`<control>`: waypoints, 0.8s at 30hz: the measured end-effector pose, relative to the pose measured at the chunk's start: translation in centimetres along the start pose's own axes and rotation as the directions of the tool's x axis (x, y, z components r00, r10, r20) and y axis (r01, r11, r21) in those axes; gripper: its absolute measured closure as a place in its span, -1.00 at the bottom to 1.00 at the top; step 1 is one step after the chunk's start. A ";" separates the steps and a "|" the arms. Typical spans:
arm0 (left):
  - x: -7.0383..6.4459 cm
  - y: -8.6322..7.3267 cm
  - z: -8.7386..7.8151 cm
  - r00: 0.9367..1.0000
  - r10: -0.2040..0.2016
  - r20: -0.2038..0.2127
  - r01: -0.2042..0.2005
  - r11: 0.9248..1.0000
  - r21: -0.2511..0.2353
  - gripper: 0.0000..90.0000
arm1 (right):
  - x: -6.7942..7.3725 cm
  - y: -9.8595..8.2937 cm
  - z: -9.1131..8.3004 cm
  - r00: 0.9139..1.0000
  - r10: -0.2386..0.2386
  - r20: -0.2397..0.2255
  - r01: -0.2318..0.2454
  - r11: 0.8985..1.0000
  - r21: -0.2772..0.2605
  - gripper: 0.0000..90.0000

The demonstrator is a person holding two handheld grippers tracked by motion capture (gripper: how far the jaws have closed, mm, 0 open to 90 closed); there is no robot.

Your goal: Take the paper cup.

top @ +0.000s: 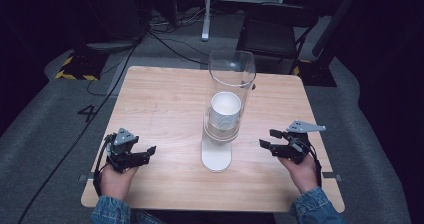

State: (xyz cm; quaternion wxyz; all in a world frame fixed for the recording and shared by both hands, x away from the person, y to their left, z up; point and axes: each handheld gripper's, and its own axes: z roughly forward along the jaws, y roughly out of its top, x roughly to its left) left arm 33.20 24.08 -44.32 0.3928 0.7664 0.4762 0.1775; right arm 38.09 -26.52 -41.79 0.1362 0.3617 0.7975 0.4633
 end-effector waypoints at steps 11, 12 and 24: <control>-0.3 -0.7 -0.4 0.999 -0.035 -0.003 0.035 0.999 -0.016 -0.49 | 2.3 1.2 1.9 0.996 -0.050 -0.075 0.050 0.999 -0.001 -0.28; -0.3 -0.7 -0.4 0.999 -0.032 -0.006 0.032 0.999 -0.015 -0.49 | 2.4 1.3 2.0 0.995 -0.051 -0.083 0.051 0.999 -0.002 -0.28; -0.2 -1.6 -0.9 0.999 -0.050 -0.003 0.050 0.999 -0.005 -0.52 | 4.1 2.3 4.2 0.982 -0.072 -0.177 0.066 0.997 -0.040 -0.41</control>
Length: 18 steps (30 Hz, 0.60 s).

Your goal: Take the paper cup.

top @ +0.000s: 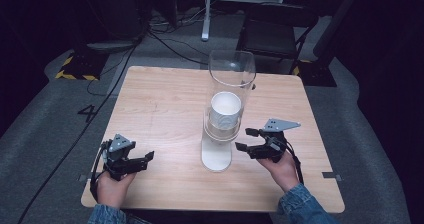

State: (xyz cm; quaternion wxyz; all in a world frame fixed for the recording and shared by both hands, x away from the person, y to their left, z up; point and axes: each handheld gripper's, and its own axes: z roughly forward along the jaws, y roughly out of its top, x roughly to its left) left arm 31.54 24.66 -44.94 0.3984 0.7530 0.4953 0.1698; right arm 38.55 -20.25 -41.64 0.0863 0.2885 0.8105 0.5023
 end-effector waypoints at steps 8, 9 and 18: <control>0.2 -0.5 -0.5 1.000 -0.010 -0.009 0.010 1.000 0.000 -0.53 | 0.8 0.5 1.5 0.999 -0.015 -0.041 0.014 1.000 -0.016 -0.46; 0.2 -0.6 -0.5 1.000 -0.015 -0.011 0.015 1.000 -0.001 -0.53 | 0.9 0.5 1.6 0.999 -0.016 -0.048 0.015 1.000 -0.020 -0.47; 0.3 -1.2 -1.2 0.999 -0.019 -0.030 0.018 1.000 -0.011 -0.52 | 1.7 0.9 3.6 0.995 -0.062 -0.072 0.059 0.998 -0.035 -0.51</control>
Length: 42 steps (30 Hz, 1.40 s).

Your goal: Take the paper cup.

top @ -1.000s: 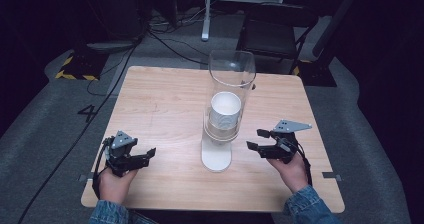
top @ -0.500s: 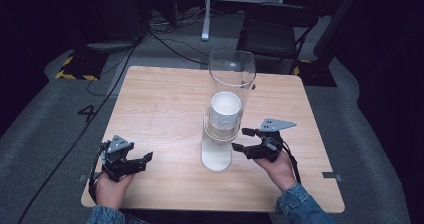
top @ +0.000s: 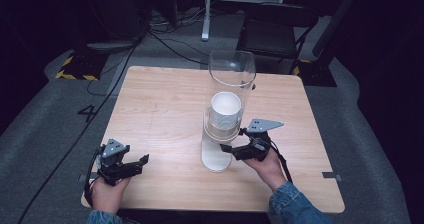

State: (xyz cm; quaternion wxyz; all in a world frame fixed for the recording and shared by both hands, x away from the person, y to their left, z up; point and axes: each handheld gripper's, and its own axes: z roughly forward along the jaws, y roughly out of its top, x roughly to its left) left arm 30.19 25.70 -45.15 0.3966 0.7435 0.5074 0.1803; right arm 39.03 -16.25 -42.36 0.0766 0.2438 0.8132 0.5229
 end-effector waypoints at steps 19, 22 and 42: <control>0.1 -0.2 0.1 1.000 -0.011 0.004 0.011 1.000 0.002 -0.52 | 0.3 -0.3 2.7 1.000 -0.028 0.014 0.029 0.995 -0.100 -0.37; 0.2 -0.3 0.1 1.000 -0.008 0.004 0.008 1.000 0.002 -0.52 | 0.3 -0.3 2.7 0.999 -0.030 0.015 0.031 0.994 -0.105 -0.34; 0.2 -0.1 0.2 1.000 -0.014 0.014 0.014 1.000 0.001 -0.52 | -0.2 -0.3 2.3 0.992 -0.120 0.040 0.123 0.989 -0.086 -0.28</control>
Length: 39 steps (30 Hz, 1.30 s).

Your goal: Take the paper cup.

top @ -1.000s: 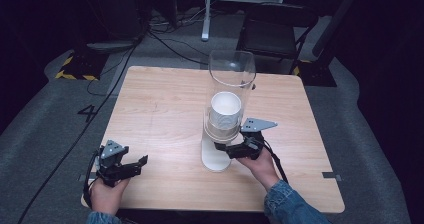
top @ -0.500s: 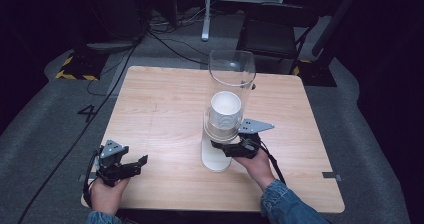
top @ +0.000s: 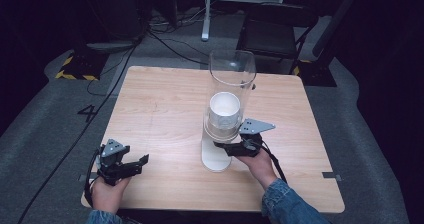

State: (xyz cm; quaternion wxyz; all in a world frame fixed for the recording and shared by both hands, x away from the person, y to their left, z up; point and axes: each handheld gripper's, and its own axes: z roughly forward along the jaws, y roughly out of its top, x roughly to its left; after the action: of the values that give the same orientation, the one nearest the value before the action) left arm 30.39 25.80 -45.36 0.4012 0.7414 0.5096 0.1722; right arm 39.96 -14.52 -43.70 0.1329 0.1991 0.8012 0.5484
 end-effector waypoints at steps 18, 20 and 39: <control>-0.1 0.0 0.2 1.000 -0.004 0.002 0.004 1.000 0.005 -0.52 | -0.1 -0.4 0.1 1.000 -0.012 0.008 0.013 1.000 -0.022 -0.28; -0.1 0.0 0.2 1.000 -0.003 0.001 0.003 1.000 0.007 -0.52 | -0.1 -0.5 0.1 1.000 -0.005 0.006 0.005 1.000 -0.022 -0.28; 0.0 0.0 0.2 1.000 -0.006 0.004 0.006 1.000 0.005 -0.52 | 0.0 -1.6 1.0 0.996 0.072 -0.050 -0.072 0.997 -0.007 -0.27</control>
State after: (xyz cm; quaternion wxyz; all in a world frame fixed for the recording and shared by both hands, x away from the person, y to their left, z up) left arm 30.55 25.72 -45.49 0.4011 0.7411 0.5114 0.1682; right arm 40.13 -14.18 -45.55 0.0942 0.2136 0.7942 0.5611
